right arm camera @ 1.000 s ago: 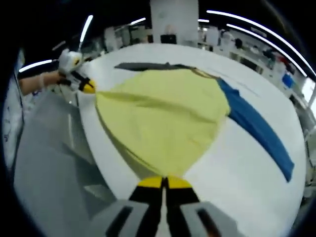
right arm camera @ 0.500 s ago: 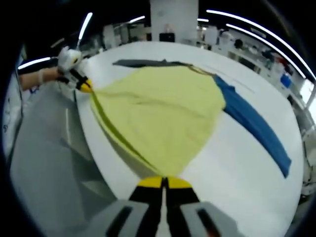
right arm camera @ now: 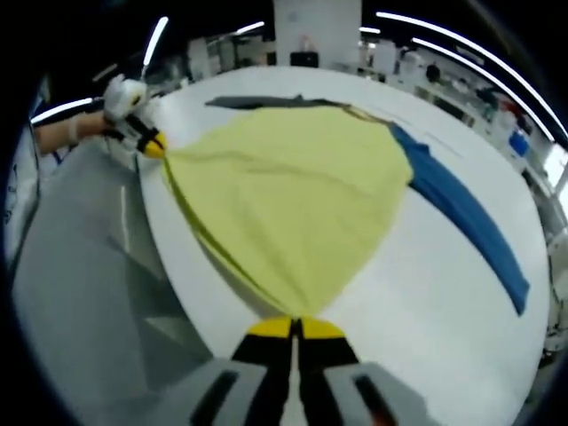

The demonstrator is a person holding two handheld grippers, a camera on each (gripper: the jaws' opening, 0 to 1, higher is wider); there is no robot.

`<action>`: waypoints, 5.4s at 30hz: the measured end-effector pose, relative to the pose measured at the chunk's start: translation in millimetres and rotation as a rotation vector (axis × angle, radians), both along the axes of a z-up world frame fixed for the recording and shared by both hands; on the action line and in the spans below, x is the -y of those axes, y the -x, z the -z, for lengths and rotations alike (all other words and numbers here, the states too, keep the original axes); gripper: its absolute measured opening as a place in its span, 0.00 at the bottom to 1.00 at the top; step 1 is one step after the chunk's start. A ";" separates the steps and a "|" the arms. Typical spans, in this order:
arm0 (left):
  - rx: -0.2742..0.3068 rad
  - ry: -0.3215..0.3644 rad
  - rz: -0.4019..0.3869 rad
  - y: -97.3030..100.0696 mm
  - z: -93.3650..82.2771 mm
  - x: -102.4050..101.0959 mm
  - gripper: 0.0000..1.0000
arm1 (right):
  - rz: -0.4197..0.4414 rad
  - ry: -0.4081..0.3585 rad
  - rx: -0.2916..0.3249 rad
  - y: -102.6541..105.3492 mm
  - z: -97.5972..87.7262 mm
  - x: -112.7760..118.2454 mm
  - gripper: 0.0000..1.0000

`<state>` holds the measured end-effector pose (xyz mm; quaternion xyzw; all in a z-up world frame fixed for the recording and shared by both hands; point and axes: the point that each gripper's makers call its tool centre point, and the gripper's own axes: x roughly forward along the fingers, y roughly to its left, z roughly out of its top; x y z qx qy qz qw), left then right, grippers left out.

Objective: Fold the garment on the visible template until the final outline fits inside the template.

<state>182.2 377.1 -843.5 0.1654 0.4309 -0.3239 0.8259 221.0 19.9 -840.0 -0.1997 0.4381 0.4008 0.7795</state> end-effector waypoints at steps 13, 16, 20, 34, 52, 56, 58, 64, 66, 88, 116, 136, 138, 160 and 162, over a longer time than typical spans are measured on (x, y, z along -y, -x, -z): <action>0.017 0.047 -0.016 1.6 -1.6 -5.0 0.10 | -0.008 -0.064 -0.015 6.9 -4.1 -3.3 0.16; 0.062 0.116 -0.071 -5.2 -9.7 -6.1 0.24 | 0.004 -0.101 0.008 3.4 -10.0 -2.8 0.24; 0.135 0.230 -0.159 -17.8 -26.3 -10.1 0.53 | 0.054 -0.181 0.024 -2.3 -22.7 -10.9 0.45; 0.199 0.423 -0.297 -33.5 -59.6 -12.4 0.99 | 0.187 -0.287 0.087 -34.8 -39.7 -6.8 0.99; 0.245 0.472 -0.346 -41.7 -69.2 -12.8 0.99 | 0.575 -0.440 0.217 -141.0 -76.2 95.8 0.97; 0.248 0.479 -0.361 -41.1 -70.7 -12.9 0.98 | 0.667 -0.420 0.269 -163.2 -81.7 132.4 0.95; 0.249 0.485 -0.372 -41.0 -72.0 -13.9 0.97 | 0.702 -0.412 0.291 -175.5 -82.2 150.7 0.95; 0.260 0.518 -0.425 -40.5 -80.6 -20.0 0.97 | 0.749 -0.348 0.335 -200.0 -76.6 185.7 0.83; 0.262 0.529 -0.440 -40.4 -82.4 -22.3 0.96 | 0.767 -0.345 0.325 -204.7 -72.2 189.1 0.77; 0.239 0.542 -0.542 -26.8 -86.7 -37.2 0.93 | 1.028 -0.293 0.251 -245.2 -9.4 263.6 0.29; 0.209 0.550 -0.541 -27.0 -80.0 -27.0 0.89 | 1.069 -0.239 0.249 -237.7 5.6 266.4 0.00; 0.239 0.605 -0.501 -37.7 -85.2 -19.0 0.86 | 0.912 -0.451 0.301 -255.5 -74.8 193.1 0.00; 0.242 0.605 -0.497 -38.0 -84.8 -18.8 0.86 | 0.892 -0.460 0.300 -254.9 -81.9 178.4 0.00; 0.267 0.539 -0.412 -36.8 -73.4 -16.9 0.84 | 0.537 -0.677 0.162 -261.9 -135.7 -34.2 0.00; 0.268 0.543 -0.413 -35.7 -73.5 -15.8 0.84 | 0.518 -0.692 0.147 -258.4 -137.0 -53.1 0.00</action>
